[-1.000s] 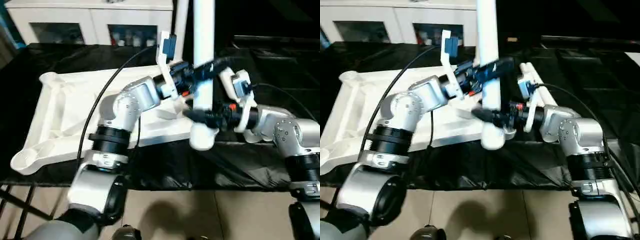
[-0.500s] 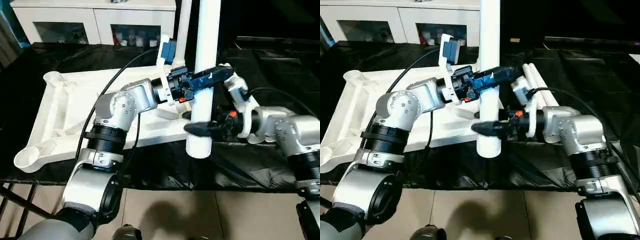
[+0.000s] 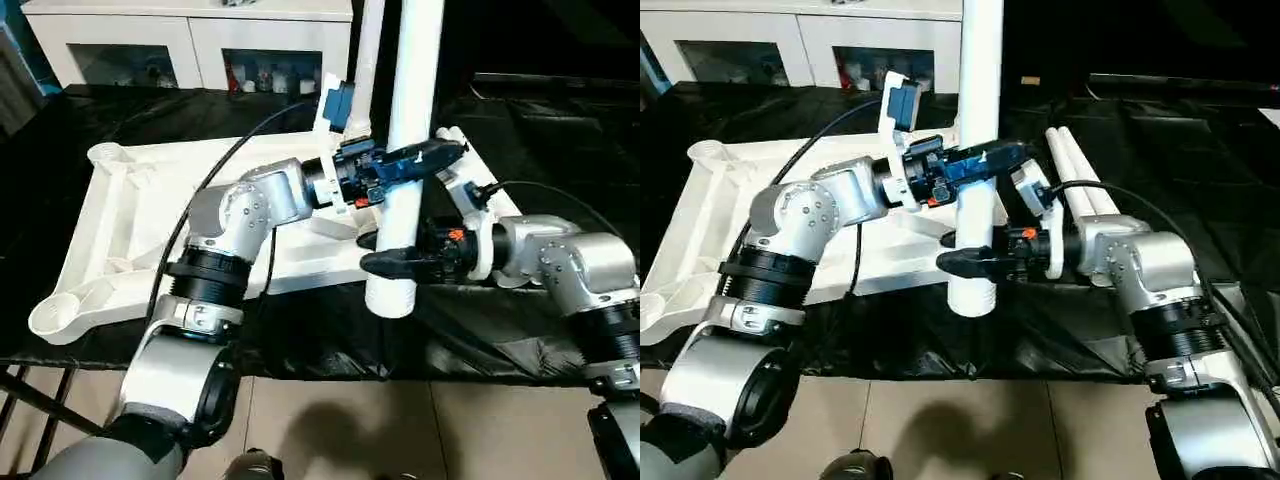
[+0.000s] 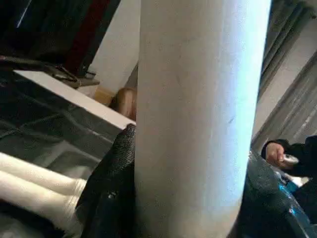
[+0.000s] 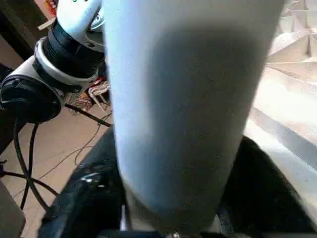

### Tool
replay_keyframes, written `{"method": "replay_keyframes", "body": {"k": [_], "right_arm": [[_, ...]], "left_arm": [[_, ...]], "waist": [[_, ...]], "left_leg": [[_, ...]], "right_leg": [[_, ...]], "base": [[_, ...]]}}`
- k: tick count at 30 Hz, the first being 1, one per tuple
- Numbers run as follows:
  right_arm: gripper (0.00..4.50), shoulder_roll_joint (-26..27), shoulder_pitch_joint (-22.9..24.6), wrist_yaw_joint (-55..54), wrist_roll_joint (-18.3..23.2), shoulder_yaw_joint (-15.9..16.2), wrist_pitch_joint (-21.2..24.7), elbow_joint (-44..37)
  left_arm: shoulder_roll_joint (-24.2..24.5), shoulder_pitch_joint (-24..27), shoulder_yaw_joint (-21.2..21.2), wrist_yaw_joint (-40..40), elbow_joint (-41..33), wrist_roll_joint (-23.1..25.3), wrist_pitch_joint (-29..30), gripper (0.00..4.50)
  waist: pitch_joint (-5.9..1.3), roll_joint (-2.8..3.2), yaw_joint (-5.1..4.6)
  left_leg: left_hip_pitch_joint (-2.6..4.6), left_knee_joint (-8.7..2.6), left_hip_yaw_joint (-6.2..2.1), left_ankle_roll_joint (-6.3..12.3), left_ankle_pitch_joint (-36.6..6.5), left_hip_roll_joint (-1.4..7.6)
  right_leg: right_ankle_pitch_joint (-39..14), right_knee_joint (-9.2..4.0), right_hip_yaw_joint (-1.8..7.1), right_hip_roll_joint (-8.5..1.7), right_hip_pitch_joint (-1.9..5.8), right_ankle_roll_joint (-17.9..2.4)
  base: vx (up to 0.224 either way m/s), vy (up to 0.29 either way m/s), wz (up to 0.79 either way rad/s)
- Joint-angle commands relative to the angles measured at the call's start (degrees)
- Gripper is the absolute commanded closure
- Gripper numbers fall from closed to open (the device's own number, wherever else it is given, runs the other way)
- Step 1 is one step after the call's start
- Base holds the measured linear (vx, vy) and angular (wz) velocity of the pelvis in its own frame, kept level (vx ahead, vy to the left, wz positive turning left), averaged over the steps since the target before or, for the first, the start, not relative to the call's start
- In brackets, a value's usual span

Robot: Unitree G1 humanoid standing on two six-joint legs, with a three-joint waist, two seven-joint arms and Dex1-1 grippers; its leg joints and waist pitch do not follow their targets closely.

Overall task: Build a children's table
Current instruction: Insert table leg to table base

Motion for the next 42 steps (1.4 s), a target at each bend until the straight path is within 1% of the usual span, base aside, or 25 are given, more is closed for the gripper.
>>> {"method": "replay_keyframes", "body": {"k": [1, 6, 13, 15, 17, 18, 19, 20, 22, 23, 24, 25, 26, 27, 29, 30, 31, 32, 33, 36, 37, 38, 39, 40, 42], "right_arm": [[2.29, -0.35, -0.37, -0.66, -1.11, -0.38, -1.0, 0.23], [2.57, -0.09, 0.26, -0.97, -1.01, -0.11, -1.02, -0.36], [2.59, 0.16, 0.99, -1.58, -0.87, -0.3, -0.89, -0.8], [2.59, 0.4, 1.35, -2.28, -0.86, -0.6, -1.16, -0.89], [2.59, 0.6, 1.61, -2.73, -0.81, -0.82, -1.41, -0.96], [2.59, 2.71, 2.41, -6.45, -0.45, -3.27, -3.38, -0.71], [2.6, 3.43, 2.74, -7.67, -0.31, -4.14, -4.16, -0.71], [2.6, 3.55, 2.79, -7.86, -0.32, -4.26, -4.34, -0.72], [2.6, 5.87, 3.83, -12.36, -0.27, -6.64, -6.56, -0.68], [2.6, 7.28, 5.07, -14.7, -0.18, -7.8, -7.96, -1.22], [2.6, 8.2, 5.93, -16.18, -0.09, -8.52, -8.86, -1.64], [2.6, 9.36, 7.15, -17.79, 0.02, -9.4, -10.22, -2.2], [2.6, 10.09, 7.9, -18.83, 0.08, -9.95, -11.1, -2.53], [2.6, 12.06, 9.02, -23.42, -1.32, -11.45, -14.46, -2.08], [2.6, 12.69, 9.29, -25.07, -2.06, -11.91, -15.74, -1.84], [2.6, 13.47, 9.5, -28.4, -4.02, -12.34, -18.5, -0.9], [2.6, 13.91, 9.6, -30.48, -5.33, -12.54, -20.26, -0.28], [2.6, 14.38, 9.74, -33.52, -7.06, -13.03, -22.93, 0.65], [2.6, 14.66, 9.87, -35.87, -8.43, -13.45, -24.81, 1.33], [2.6, 14.53, 10.08, -42.28, -11.56, -14.91, -27.94, 3.21], [2.6, 14.19, 10.25, -43.17, -12.21, -14.94, -28.51, 3.32], [2.6, 13.95, 10.44, -43.98, -12.77, -15.0, -29.01, 3.36], [2.6, 13.75, 10.45, -44.7, -13.19, -15.09, -29.33, 3.62], [2.6, 13.75, 10.45, -44.7, -13.19, -15.09, -29.33, 3.62], [2.6, 12.81, 9.88, -47.01, -15.5, -14.89, -31.26, 6.23]], "left_arm": [[-0.24, -1.43, -1.9, -1.69, -0.43, 0.1, 1.03, 2.63], [-0.34, -1.49, -2.32, -1.65, -0.58, 0.02, 1.15, 2.63], [-1.02, -2.26, -1.08, 0.75, 0.35, 0.42, 0.02, 2.63], [-1.38, -2.75, 0.43, 1.82, 1.15, -0.57, 0.48, 2.07], [-1.37, -2.86, 0.94, 1.68, 1.13, -1.26, 0.7, 1.91], [-2.26, -2.3, 2.34, 1.26, -0.34, -1.58, -4.68, 1.83], [-2.62, -1.92, 2.58, 0.75, -1.14, -1.38, -7.35, 1.74], [-2.67, -1.84, 2.6, 0.6, -1.3, -1.37, -7.72, 1.74], [-4.72, -1.13, 5.88, 1.27, -3.63, -4.44, -10.46, 1.58], [-5.87, -1.33, 7.61, 3.44, -4.27, -5.25, -12.08, 1.56], [-6.61, -1.52, 8.7, 5.0, -4.62, -5.61, -13.22, 1.56], [-7.03, -1.64, 8.84, 6.21, -4.78, -4.79, -15.05, 1.56], [-7.24, -1.71, 8.82, 6.8, -4.84, -4.03, -16.15, 1.56], [-7.03, -2.79, 9.27, 8.05, -2.77, -2.6, -18.18, 1.56], [-6.7, -3.21, 9.24, 8.14, -1.8, -1.91, -18.98, 1.56], [-6.04, -3.57, 9.16, 7.81, -0.24, -1.0, -20.54, 1.56], [-5.61, -3.72, 9.05, 7.46, 0.69, -0.4, -21.56, 1.56], [-4.36, -3.6, 7.77, 7.21, 2.27, 2.1, -23.71, 1.56], [-3.34, -3.37, 6.65, 6.99, 3.4, 4.2, -25.28, 1.56], [1.09, -0.71, -1.18, 3.87, 6.49, 13.43, -30.14, 1.56], [2.58, 0.25, -4.38, 3.39, 7.94, 16.89, -31.71, 1.56], [3.7, 1.09, -6.95, 2.74, 9.33, 19.5, -33.27, 1.56], [4.54, 1.77, -8.89, 1.77, 10.66, 21.25, -34.28, 1.56], [4.54, 1.77, -8.89, 1.77, 10.66, 21.25, -34.28, 1.56], [6.1, 3.1, -13.14, -0.8, 15.79, 25.63, -37.3, 1.56]], "waist": [[-5.37, -0.82, 0.06], [-5.4, -0.69, 0.04], [-5.37, -0.71, 0.01], [-5.39, -0.73, 0.02], [-5.35, -0.72, 0.04], [-5.34, -1.15, 0.0], [-5.39, -0.99, 0.11], [-5.38, -0.99, 0.01], [-5.51, -1.19, -0.03], [-5.37, -1.11, -0.07], [-5.36, -1.05, -0.04], [-5.37, -1.29, 0.06], [-5.34, -1.25, -0.04], [-5.29, -0.53, -0.05], [-5.31, -0.58, -0.22], [-5.3, -0.28, -0.25], [-5.15, -0.35, -0.65], [-5.15, 0.32, -0.65], [-5.08, 0.12, -1.07], [-5.21, 0.31, -1.46], [-5.16, 0.35, -1.55], [-5.4, 0.61, -1.93], [-5.54, 0.62, -2.15], [-5.54, 0.62, -2.15], [-5.66, 0.67, -2.4]], "left_leg": [[1.53, -3.11, -1.58, 4.33, -5.62, 3.04], [1.54, -3.14, -1.65, 4.0, -5.95, 3.08], [1.53, -3.15, -1.65, 3.78, -6.39, 3.04], [1.5, -3.1, -1.64, 3.78, -6.24, 2.98], [1.55, -3.11, -1.65, 3.61, -6.38, 2.98], [1.45, -3.18, -1.66, 3.67, -6.43, 3.03], [1.45, -3.14, -1.71, 3.57, -6.51, 3.03], [1.41, -3.23, -1.74, 3.42, -6.6, 3.03], [1.5, -3.19, -1.68, 3.71, -5.82, 3.07], [1.45, -3.19, -1.59, 3.83, -5.82, 3.05], [1.43, -3.2, -1.63, 3.79, -6.01, 3.14], [1.43, -3.27, -1.74, 3.89, -6.32, 3.2], [1.51, -3.3, -1.7, 3.95, -6.57, 3.15], [1.66, -3.38, -1.74, 3.55, -6.91, 3.09], [1.66, -3.47, -1.75, 2.94, -7.6, 2.97], [1.77, -3.55, -1.82, 2.24, -8.14, 2.93], [1.66, -3.8, -1.9, 1.33, -8.93, 2.84], [1.79, -3.85, -2.01, 0.83, -9.54, 2.84], [1.97, -4.04, -1.94, 0.02, -10.98, 2.79], [1.99, -4.13, -1.97, 0.04, -10.6, 2.72], [1.99, -4.15, -1.99, 0.11, -10.54, 2.72], [1.96, -4.09, -2.06, 0.49, -10.12, 2.66], [1.79, -4.0, -1.99, 0.73, -9.27, 2.61], [1.79, -4.0, -1.99, 0.73, -9.27, 2.61], [1.72, -3.86, -1.86, 1.43, -8.21, 2.62]], "right_leg": [[-7.25, -3.43, 2.18, -3.48, 3.51, -14.69], [-6.82, -3.35, 2.17, -3.49, 3.55, -14.99], [-7.4, -3.5, 2.17, -3.51, 3.59, -14.84], [-7.24, -3.46, 2.17, -3.55, 3.65, -14.9], [-7.74, -3.57, 2.16, -3.56, 3.53, -14.87], [-8.01, -3.7, 2.22, -3.74, 3.6, -14.71], [-8.25, -3.65, 2.21, -3.9, 3.56, -14.64], [-8.47, -3.66, 2.14, -3.87, 3.67, -14.46], [-7.01, -3.37, 2.12, -3.73, 3.59, -14.73], [-6.89, -3.43, 2.19, -3.75, 3.49, -14.87], [-6.84, -3.4, 2.24, -3.87, 3.47, -14.97], [-7.38, -3.52, 2.23, -4.1, 3.52, -14.8], [-7.93, -3.59, 2.19, -3.96, 3.43, -14.73], [-9.07, -3.84, 2.22, -3.88, 3.25, -14.02], [-10.16, -3.98, 2.17, -3.71, 3.3, -13.28], [-11.06, -4.11, 2.18, -3.69, 3.18, -12.51], [-12.13, -4.34, 2.14, -3.56, 3.17, -11.62], [-12.93, -4.51, 2.17, -3.63, 3.02, -10.95], [-13.56, -4.65, 2.26, -3.46, 3.13, -9.92], [-13.04, -4.56, 2.35, -3.35, 3.17, -9.25], [-12.69, -4.6, 2.37, -3.34, 3.13, -9.34], [-11.31, -4.47, 2.37, -3.27, 3.3, -9.52], [-9.34, -4.18, 2.36, -3.24, 3.44, -10.08], [-9.34, -4.18, 2.36, -3.24, 3.44, -10.08], [-6.45, -3.94, 2.34, -3.32, 3.46, -11.81]], "base": [[0.0, 0.0, 0.0], [0.0, 0.0, 0.0], [0.0, 0.0, 0.0], [0.0, 0.0, 0.0], [0.0, 0.0, 0.0], [0.0, 0.0, 0.0], [0.0, 0.0, 0.0], [0.0, 0.0, 0.0], [0.0, 0.0, 0.0], [0.0, 0.0, 0.0], [0.0, 0.0, 0.0], [0.0, 0.0, 0.0], [0.0, 0.0, 0.0], [0.0, 0.0, 0.0], [0.0, 0.0, 0.0], [0.0, 0.0, 0.0], [0.0, 0.0, 0.0], [0.0, 0.0, 0.0], [0.0, 0.0, 0.0], [0.0, 0.0, 0.0], [0.0, 0.0, 0.0], [0.0, 0.0, 0.0], [0.0, 0.0, 0.0], [0.0, 0.0, 0.0], [0.0, 0.0, 0.0]]}}
